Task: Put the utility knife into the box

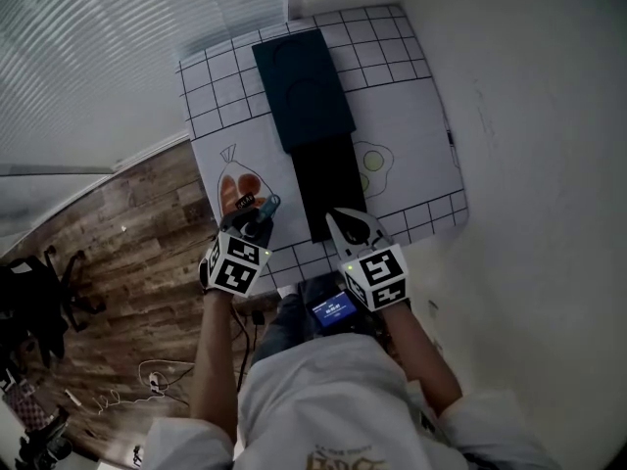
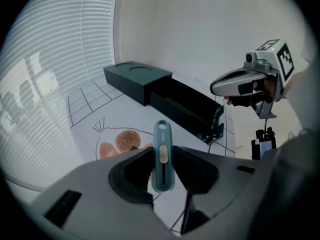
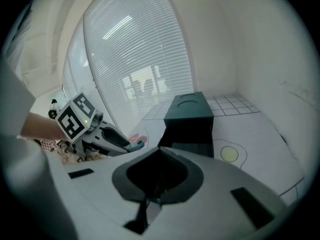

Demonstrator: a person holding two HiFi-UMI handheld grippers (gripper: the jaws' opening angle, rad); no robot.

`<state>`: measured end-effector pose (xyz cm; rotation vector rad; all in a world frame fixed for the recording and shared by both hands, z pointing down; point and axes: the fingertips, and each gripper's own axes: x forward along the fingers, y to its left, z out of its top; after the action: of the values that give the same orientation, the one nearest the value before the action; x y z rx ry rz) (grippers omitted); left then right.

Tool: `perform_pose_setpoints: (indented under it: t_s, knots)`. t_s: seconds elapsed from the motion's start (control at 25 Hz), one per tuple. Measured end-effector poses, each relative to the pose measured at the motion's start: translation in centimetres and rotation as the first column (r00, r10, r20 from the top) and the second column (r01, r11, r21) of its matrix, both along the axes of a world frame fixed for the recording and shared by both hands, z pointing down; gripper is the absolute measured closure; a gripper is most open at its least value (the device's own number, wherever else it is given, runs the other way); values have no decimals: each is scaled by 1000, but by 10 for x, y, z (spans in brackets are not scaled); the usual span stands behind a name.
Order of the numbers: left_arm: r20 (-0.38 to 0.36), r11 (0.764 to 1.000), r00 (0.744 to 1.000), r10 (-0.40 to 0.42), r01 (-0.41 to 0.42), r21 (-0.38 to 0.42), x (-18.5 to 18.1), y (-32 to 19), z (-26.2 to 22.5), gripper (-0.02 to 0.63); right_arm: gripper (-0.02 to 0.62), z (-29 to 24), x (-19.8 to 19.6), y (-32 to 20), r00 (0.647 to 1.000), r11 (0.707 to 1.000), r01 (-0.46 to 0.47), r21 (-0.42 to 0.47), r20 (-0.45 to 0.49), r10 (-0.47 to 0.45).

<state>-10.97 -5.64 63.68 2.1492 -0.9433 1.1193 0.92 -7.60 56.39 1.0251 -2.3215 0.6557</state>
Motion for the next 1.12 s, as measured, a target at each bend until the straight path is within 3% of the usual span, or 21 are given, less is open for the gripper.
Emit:
perform_pose_setpoints:
  t_s: [0.48, 0.8, 1.12]
  knots:
    - [-116, 988, 989, -88, 102, 114, -6, -11, -76, 472, 589, -39, -7, -5, 1000, 997, 7, 81, 12, -8]
    - [-126, 981, 989, -74, 94, 167, -2, -13, -103, 472, 589, -59, -7, -17, 1000, 990, -9, 140, 24, 5]
    - [-121, 984, 992, -18, 39, 172, 16, -18, -106, 472, 589, -65, 30, -23, 996, 982, -90, 164, 10, 90]
